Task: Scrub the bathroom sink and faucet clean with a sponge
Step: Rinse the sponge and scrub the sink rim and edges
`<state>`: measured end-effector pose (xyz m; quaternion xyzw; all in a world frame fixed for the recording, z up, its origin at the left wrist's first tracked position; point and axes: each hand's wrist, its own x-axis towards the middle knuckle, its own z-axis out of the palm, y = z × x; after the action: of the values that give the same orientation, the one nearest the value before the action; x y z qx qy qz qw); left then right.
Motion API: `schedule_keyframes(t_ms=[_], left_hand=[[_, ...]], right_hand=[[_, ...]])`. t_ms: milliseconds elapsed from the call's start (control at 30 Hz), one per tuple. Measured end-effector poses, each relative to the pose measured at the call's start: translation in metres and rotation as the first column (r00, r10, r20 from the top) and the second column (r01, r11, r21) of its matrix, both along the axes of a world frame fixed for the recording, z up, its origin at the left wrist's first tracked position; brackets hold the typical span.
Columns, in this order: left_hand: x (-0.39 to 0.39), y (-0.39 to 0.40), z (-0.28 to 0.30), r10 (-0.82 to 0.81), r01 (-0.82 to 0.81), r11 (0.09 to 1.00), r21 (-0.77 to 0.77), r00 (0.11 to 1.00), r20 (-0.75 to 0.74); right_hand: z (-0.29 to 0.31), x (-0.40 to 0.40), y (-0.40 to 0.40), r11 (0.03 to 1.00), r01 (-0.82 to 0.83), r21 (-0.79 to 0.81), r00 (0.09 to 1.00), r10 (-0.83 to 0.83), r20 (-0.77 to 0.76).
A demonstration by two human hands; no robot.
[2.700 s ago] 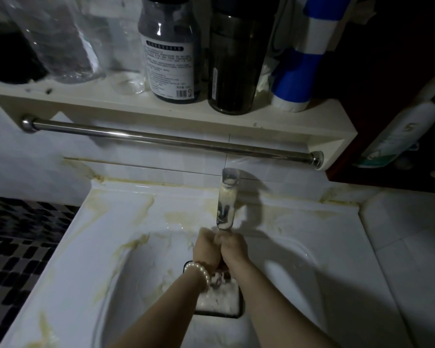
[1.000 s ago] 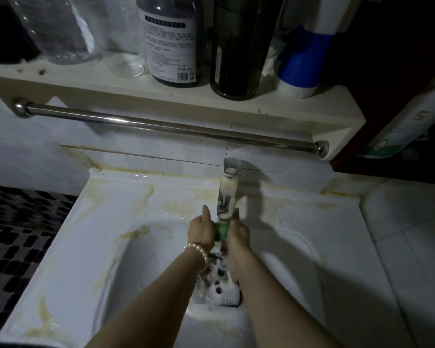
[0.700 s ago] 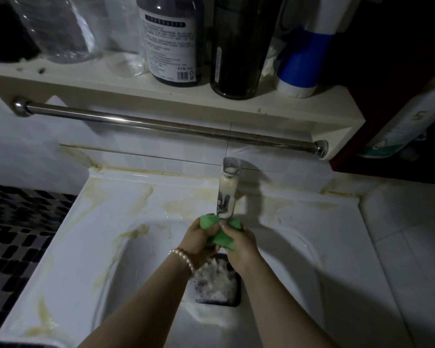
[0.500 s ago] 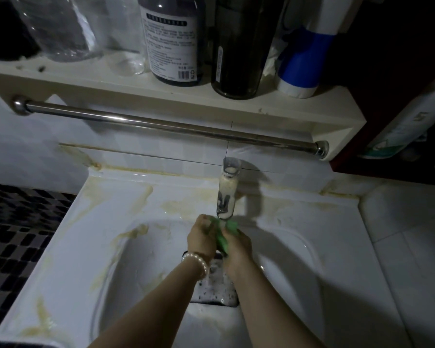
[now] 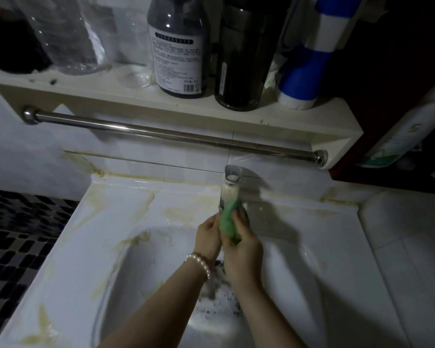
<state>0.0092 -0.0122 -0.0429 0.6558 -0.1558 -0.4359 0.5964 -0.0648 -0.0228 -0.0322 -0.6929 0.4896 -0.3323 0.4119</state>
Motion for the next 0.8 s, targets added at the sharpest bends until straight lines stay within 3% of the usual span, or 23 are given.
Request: schedule_keyframes(t_ms=[67, 200, 333, 433, 533, 600, 667, 733, 800], left_hand=[[0.004, 0.004, -0.003, 0.027, -0.028, 1.0, -0.004, 0.998, -0.059], [0.002, 0.006, 0.003, -0.043, 0.051, 0.998, 0.039, 0.983, -0.18], [0.002, 0.003, 0.012, -0.01, 0.021, 0.998, 0.059, 0.983, -0.183], [0.004, 0.004, 0.012, 0.023, -0.009, 0.998, 0.068, 0.978, -0.209], [0.003, 0.004, 0.012, 0.045, -0.015, 0.994, 0.113, 0.961, -0.273], [0.002, 0.003, 0.012, 0.033, 0.005, 0.991, 0.13, 0.956, -0.291], [0.003, 0.001, 0.013, 0.031, 0.012, 0.989, 0.149, 0.959, -0.282], [0.007, 0.0, 0.015, 0.033, 0.006, 0.987, 0.159, 0.969, -0.244], [0.011, -0.002, 0.017, 0.05, -0.02, 0.986, 0.166, 0.983, -0.176]], right_hand=[[-0.006, 0.002, 0.004, 0.98, -0.164, -0.116, 0.98, 0.148, -0.134], [-0.003, 0.014, -0.036, 0.959, -0.281, -0.024, 0.877, 0.247, -0.413], [0.003, 0.021, -0.054, 0.969, -0.246, 0.016, 0.896, 0.233, -0.378], [-0.01, -0.003, -0.021, 0.927, -0.36, -0.107, 0.885, 0.303, -0.353], [-0.009, -0.004, -0.033, 0.899, -0.426, -0.104, 0.835, 0.347, -0.427], [0.003, 0.015, -0.055, 0.921, -0.388, -0.021, 0.816, 0.333, -0.474], [0.011, 0.028, -0.065, 0.931, -0.363, -0.038, 0.812, 0.296, -0.503], [0.005, 0.023, -0.057, 0.944, -0.33, -0.02, 0.873, 0.297, -0.387], [-0.01, 0.002, -0.029, 0.968, -0.25, 0.034, 0.963, 0.252, -0.091]])
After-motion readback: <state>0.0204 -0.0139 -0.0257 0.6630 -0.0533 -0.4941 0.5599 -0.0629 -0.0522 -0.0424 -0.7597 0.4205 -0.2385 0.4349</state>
